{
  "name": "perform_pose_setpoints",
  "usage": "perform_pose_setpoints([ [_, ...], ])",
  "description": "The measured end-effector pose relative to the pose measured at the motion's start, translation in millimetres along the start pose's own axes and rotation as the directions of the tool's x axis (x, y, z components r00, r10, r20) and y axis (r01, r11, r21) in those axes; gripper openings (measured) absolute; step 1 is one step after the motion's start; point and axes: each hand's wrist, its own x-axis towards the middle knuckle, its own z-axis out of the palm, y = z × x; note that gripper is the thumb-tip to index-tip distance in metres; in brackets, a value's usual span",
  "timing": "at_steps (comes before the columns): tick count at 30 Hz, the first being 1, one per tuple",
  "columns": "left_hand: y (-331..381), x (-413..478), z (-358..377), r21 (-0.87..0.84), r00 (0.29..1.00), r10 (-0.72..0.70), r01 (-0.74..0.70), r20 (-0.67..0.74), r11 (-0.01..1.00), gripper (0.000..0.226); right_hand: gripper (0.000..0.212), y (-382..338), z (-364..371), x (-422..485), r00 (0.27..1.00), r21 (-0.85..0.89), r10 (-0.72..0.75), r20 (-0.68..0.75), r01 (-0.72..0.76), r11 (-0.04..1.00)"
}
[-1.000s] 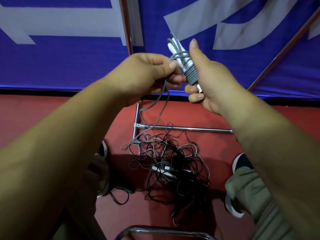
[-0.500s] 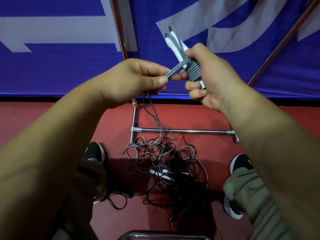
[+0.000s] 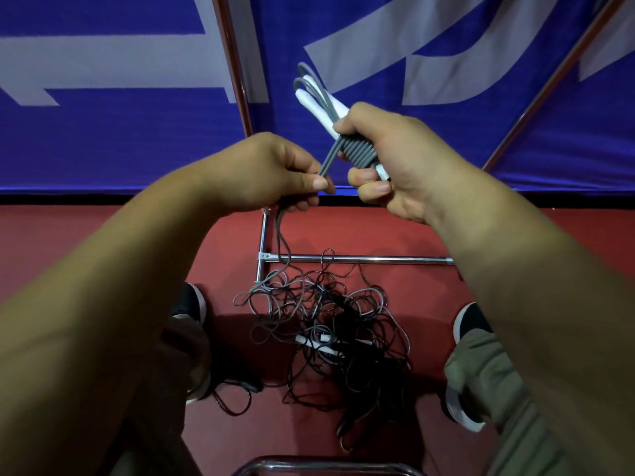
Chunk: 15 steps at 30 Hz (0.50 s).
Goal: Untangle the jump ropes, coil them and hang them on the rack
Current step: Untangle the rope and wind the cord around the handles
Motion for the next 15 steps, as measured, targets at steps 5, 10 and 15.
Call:
perform_pose_setpoints([
  [5,-4,0,0,-0.063,0.999,-0.043,0.044,0.015,0.997,0.014,0.019,-1,3,-6,1.000,-0.073,0.010,-0.002,-0.011,0.997],
  [10,-5,2,8,-0.088,0.988,-0.138,0.144,0.064,0.986,0.030,0.024,1,3,-10,0.998,-0.163,0.060,0.025,-0.055,0.985],
  [15,0,5,18,-0.051,0.994,-0.077,0.081,0.072,0.995,0.016,0.022,7,-2,-17,0.979,-0.152,0.103,0.176,-0.077,0.985],
])
